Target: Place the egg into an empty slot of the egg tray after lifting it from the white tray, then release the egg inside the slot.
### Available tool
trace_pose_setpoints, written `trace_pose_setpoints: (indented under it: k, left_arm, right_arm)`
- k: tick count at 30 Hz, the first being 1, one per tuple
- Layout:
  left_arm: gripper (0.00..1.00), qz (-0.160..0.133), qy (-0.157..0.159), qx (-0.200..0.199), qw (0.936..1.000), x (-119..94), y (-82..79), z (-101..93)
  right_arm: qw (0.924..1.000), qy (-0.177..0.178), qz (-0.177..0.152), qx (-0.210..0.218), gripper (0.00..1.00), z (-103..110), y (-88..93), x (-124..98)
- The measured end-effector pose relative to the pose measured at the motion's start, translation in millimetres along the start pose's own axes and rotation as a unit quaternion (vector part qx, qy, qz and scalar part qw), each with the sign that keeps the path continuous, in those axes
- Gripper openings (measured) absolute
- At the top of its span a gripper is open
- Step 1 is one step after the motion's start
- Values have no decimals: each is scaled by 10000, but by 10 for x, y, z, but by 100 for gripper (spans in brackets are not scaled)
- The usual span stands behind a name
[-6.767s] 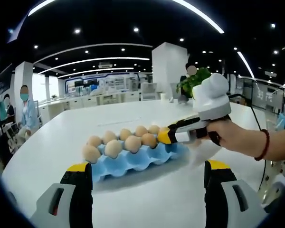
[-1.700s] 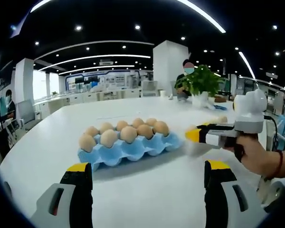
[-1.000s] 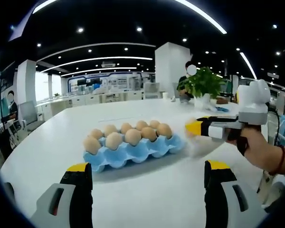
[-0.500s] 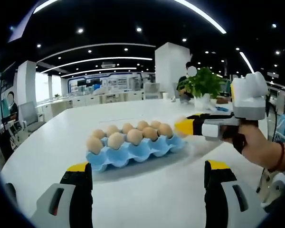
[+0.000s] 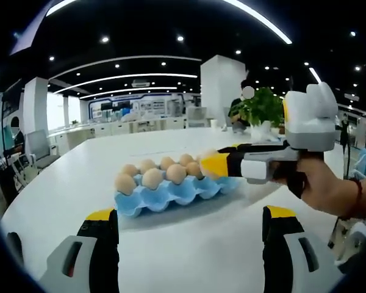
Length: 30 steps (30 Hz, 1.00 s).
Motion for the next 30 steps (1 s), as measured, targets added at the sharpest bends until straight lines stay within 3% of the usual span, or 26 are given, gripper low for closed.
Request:
trace_pose_setpoints:
  k: [5, 8, 11, 19, 28, 30]
  left_arm:
    - [100, 30, 13, 21, 10000, -4, 4, -25]
    - [100, 113, 62, 81, 9999, -19, -7, -4]
    - [100, -125, -81, -109, 9998, -75, -109, 153]
    - [100, -77, 37, -99, 9999, -113, -303, 479]
    - [100, 22, 75, -31, 10000, -189, -222, 627]
    - [100, 56, 53, -44, 10000, -215, -197, 629]
  right_arm:
    - [9998, -184, -30, -26, 26, 42, -3, 80]
    - [9982, -584, -55, 124, 26, 90, -24, 168]
    - [9979, -648, 8, -21, 26, 130, -36, 244]
    - [9953, -946, 200, -68, 26, 248, 10, 450]
    - [9937, -1101, 106, -176, 25, 381, -30, 592]
    - [9917, -1272, 66, -155, 25, 449, -45, 661]
Point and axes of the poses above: the point that each gripper's makers call its tool centre point, and the gripper's own axes: x roughly forward along the fingers, z roughly to its left, y roughly out of its underside, the point moved 9 cm from there along -x, roughly backward along the fingers, and after that the axes turned 13 degrees about -y, right-handed, at the moved point
